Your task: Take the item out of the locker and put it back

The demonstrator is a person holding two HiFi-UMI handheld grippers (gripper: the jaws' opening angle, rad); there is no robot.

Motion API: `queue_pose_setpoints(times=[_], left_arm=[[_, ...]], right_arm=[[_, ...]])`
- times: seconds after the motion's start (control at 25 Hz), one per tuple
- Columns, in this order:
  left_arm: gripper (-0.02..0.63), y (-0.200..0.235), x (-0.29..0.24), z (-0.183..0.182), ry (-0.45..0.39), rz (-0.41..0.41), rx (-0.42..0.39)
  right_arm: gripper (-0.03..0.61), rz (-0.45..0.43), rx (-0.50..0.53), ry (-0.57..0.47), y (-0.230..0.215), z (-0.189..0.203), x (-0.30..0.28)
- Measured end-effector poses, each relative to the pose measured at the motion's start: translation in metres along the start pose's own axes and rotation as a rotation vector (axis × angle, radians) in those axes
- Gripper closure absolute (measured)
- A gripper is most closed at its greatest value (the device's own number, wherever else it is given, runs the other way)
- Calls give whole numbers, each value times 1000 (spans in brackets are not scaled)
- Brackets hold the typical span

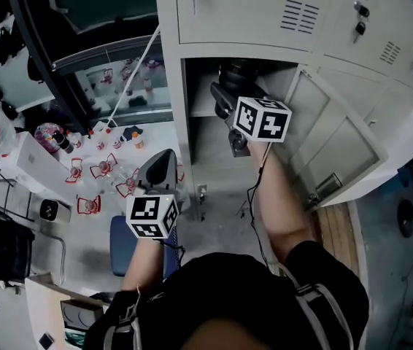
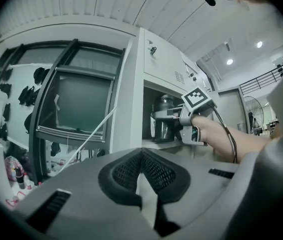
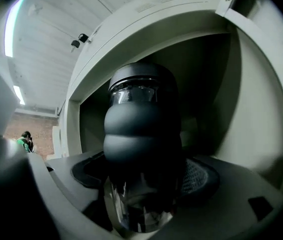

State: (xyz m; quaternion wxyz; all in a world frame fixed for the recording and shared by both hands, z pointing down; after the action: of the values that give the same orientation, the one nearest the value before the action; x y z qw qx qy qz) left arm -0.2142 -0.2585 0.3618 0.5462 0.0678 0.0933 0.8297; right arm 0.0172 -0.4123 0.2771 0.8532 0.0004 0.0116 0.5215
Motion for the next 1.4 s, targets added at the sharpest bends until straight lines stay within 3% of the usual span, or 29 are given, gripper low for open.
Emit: queue_pose_setpoints(times=[0.44, 0.68, 0.92, 1.4], left_arm=[[601, -24, -7, 11, 31, 73, 1], [601, -35, -10, 19, 49, 110, 8], [601, -46, -15, 21, 55, 143, 3], [601, -53, -7, 22, 63, 160, -3]], right_arm=[[158, 4, -4, 7, 8, 31, 63], [158, 84, 88, -6, 17, 54, 106], [158, 97, 132, -32, 25, 75, 141], [158, 93, 131, 30, 38, 120, 164]])
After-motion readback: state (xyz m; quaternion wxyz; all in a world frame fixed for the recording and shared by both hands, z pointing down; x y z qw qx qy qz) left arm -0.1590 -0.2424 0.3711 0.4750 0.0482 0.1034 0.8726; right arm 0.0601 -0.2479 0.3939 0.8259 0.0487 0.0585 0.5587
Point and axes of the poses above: the fingertips, and each gripper's own axes: x backward along the fingers, y to its left, z out of its underside, the point moved 10 cm from there along x, backward along the fingers, and after that the axes turned 12 degrees about x, right-handed, at the moved point
